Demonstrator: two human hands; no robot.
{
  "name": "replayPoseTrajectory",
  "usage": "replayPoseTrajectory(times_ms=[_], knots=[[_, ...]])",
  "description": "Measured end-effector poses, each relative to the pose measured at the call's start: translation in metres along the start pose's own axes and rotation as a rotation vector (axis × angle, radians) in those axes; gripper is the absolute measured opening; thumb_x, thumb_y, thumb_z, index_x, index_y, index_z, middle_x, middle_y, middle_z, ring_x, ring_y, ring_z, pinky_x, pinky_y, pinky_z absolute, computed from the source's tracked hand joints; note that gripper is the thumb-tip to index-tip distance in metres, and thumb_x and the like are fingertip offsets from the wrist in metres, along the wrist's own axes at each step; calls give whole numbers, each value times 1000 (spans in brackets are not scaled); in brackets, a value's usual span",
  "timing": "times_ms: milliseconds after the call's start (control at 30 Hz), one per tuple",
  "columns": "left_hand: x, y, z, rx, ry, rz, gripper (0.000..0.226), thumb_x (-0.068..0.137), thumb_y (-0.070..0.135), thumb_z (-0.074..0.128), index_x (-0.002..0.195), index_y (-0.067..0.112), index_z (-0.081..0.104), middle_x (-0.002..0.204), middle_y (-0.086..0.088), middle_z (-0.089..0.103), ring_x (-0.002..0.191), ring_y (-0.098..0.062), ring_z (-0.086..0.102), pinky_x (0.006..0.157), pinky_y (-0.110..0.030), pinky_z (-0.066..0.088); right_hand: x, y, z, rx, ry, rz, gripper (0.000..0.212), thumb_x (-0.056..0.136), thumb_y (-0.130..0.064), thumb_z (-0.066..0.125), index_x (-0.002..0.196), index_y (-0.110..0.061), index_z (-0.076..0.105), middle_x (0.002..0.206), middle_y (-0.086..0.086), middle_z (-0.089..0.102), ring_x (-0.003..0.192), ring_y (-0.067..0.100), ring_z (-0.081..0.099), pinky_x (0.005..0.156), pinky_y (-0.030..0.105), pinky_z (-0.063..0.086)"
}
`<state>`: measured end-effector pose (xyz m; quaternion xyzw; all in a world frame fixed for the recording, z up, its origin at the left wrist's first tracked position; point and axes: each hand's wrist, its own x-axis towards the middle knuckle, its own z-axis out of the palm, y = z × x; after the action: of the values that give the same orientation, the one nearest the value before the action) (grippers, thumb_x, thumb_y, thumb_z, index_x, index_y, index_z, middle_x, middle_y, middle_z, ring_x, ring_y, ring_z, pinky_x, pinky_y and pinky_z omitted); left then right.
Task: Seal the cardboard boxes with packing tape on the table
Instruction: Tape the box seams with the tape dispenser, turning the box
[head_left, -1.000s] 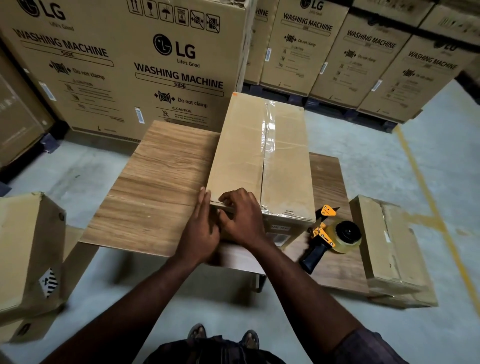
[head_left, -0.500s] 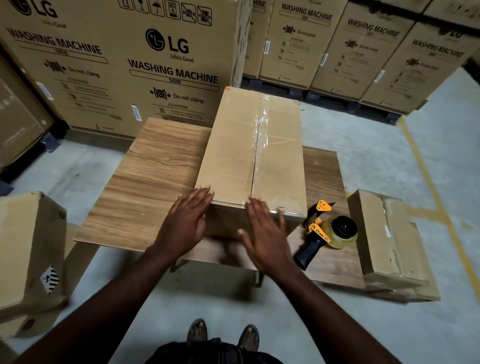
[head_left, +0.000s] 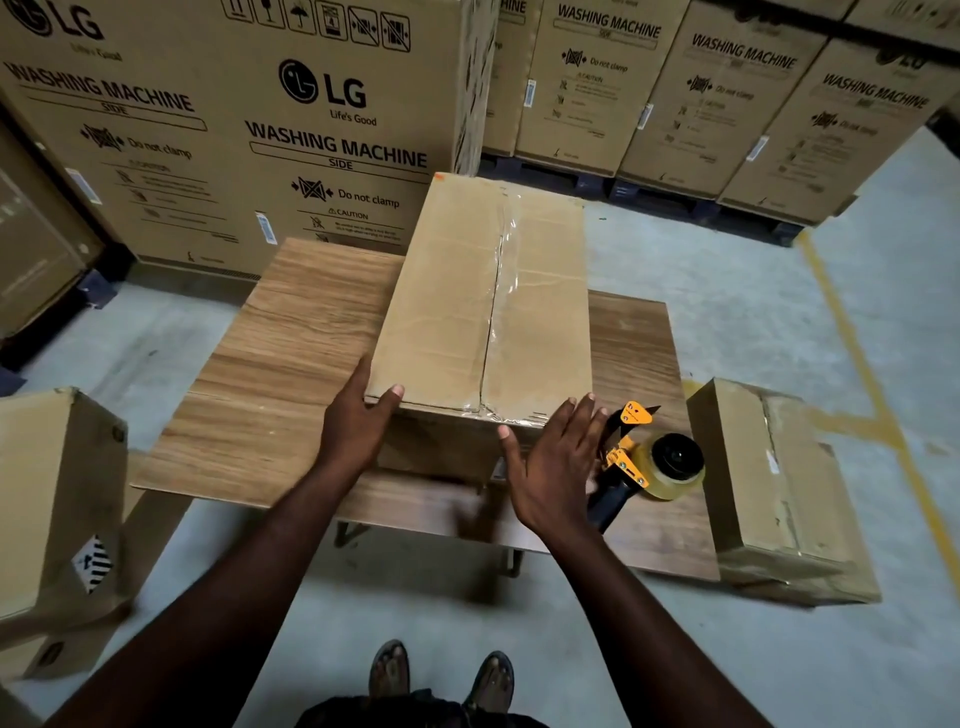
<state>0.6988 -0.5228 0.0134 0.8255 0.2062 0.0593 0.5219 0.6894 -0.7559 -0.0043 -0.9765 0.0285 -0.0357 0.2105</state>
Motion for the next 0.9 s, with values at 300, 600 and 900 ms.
replayPoseTrajectory(times_ms=[300,600,900], knots=[[-67,9,30,-403,213,-232,59,87,10,77,134,15,43,127,-1,61,109,-13,62,95,-28,50,60,28,-16,82,-114,-189,115,84,-87,1,158,-1,18,169,15,1,154,31,-15,125,45,-2],[-86,13,49,-507,228,-317,57,86,6,76,128,13,37,110,-5,61,94,-15,63,84,-27,56,58,-47,-3,-55,-271,-144,95,96,-72,22,160,-4,5,167,19,-12,153,34,-21,116,71,-7],[-63,7,22,-45,360,-70,63,80,10,80,133,16,47,135,-10,47,120,-13,47,102,-30,40,-24,-50,-3,-90,-347,-399,120,75,-83,26,159,-1,3,167,21,-10,154,35,-16,118,67,-7]])
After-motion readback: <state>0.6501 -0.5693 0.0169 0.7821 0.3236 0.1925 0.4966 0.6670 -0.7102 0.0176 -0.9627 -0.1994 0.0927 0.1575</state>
